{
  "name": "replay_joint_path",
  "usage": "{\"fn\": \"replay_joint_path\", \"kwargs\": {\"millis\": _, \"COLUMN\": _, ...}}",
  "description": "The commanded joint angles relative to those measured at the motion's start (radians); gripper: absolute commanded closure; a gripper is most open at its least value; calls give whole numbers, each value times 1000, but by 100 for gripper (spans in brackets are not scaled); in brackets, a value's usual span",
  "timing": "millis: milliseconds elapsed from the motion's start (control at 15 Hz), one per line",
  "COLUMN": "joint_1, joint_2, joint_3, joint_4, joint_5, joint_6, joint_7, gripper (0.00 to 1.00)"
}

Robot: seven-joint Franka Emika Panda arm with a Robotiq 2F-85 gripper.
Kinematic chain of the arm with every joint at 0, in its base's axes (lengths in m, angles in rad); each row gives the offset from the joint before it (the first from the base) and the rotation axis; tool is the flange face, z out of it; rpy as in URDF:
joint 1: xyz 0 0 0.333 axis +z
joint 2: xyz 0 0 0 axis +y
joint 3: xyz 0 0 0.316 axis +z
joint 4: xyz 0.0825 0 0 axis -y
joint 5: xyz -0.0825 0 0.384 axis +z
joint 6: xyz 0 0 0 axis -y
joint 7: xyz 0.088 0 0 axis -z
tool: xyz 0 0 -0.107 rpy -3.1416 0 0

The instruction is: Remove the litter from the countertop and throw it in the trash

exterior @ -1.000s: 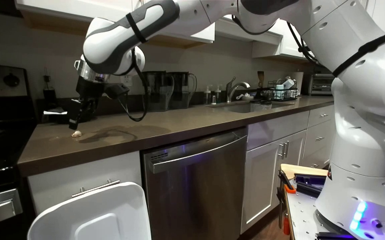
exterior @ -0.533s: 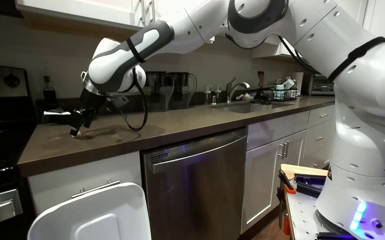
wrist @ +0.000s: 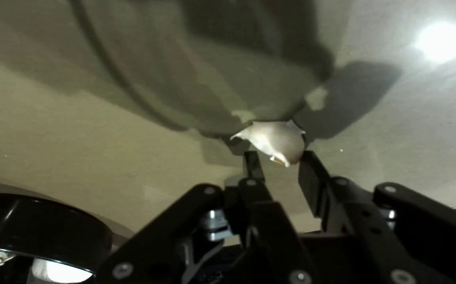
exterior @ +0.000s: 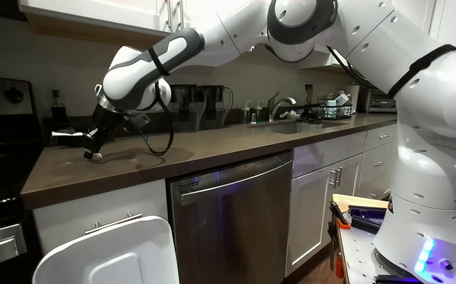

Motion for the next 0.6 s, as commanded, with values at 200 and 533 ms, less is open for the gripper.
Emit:
{"fn": "replay_joint_path", "kwargs": {"millis": 200, "joint_1": 8, "joint_2": 2, "joint_3": -4, "joint_4": 29, "joint_5": -3, "joint_6": -34, "joint_7": -6, "gripper": 56}}
{"fn": "replay_joint_path", "kwargs": {"millis": 533, "joint_1": 11, "joint_2": 3, "joint_3": -12, "joint_4": 23, "joint_5": -10, "joint_6": -44, "joint_7": -6, "gripper": 27}}
